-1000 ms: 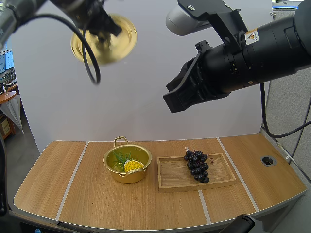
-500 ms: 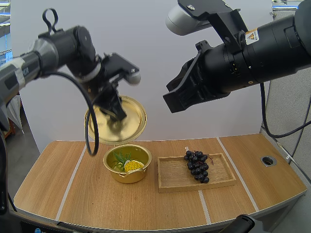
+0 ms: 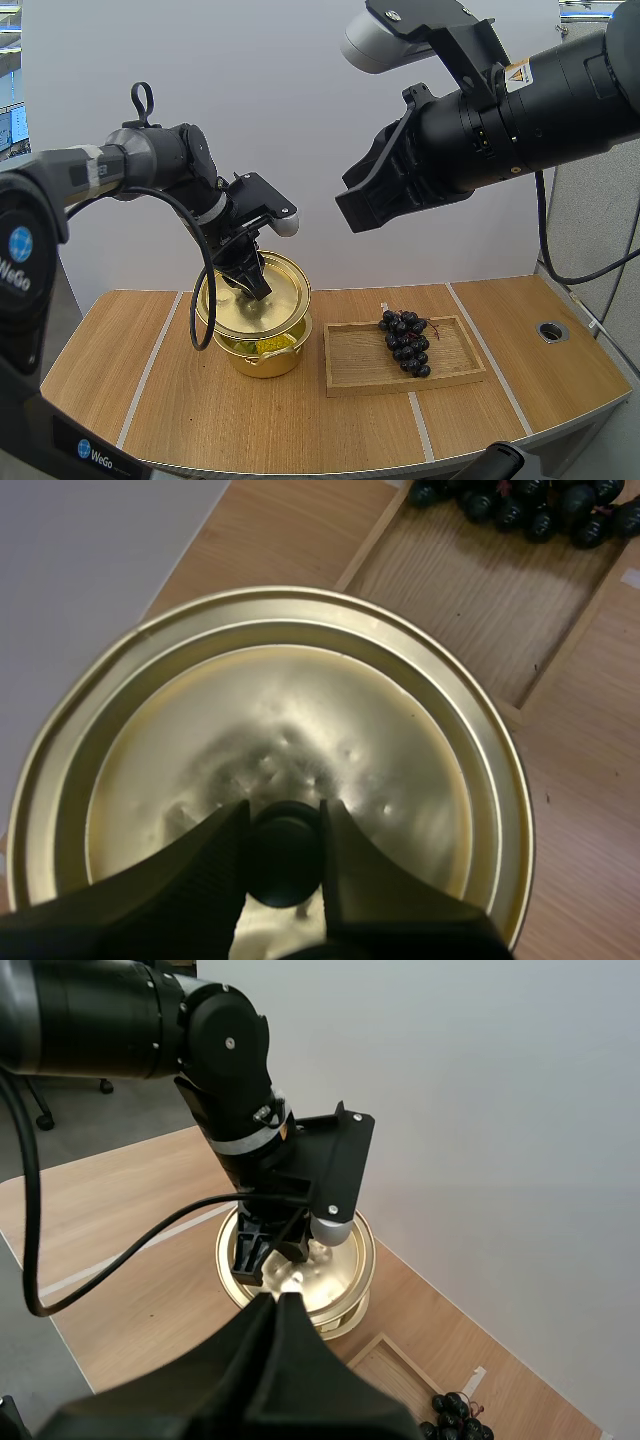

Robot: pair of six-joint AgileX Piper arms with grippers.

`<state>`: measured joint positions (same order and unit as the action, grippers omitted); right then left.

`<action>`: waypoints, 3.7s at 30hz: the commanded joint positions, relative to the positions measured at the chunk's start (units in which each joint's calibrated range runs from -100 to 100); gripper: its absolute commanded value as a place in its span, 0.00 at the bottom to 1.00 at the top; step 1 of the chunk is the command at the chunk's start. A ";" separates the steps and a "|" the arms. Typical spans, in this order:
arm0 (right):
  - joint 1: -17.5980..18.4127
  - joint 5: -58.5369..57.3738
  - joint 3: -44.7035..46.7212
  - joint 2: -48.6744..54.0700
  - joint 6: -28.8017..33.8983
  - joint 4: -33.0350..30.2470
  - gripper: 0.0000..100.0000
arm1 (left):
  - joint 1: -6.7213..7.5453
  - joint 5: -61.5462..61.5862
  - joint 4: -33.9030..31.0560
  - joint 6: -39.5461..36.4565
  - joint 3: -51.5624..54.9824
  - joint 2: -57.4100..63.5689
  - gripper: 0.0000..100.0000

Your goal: Open the pot, put the pineapple inside, and close it

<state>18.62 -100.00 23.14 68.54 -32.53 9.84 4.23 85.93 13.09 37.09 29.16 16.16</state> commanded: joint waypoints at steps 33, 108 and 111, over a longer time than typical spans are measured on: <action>-0.03 0.00 0.21 0.62 -0.01 -0.29 0.00 | -2.48 5.94 5.09 2.93 -10.32 -19.37 0.00; -0.03 0.00 0.21 0.60 -0.01 0.18 0.00 | -1.53 14.07 2.64 -3.86 -29.98 1.85 1.00; -0.03 0.00 0.21 0.60 -0.01 0.18 0.00 | -1.53 14.07 1.02 -4.79 -31.06 7.70 1.00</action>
<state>18.62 -100.00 23.14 68.54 -32.53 9.84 2.50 99.11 15.38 33.64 -0.97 20.20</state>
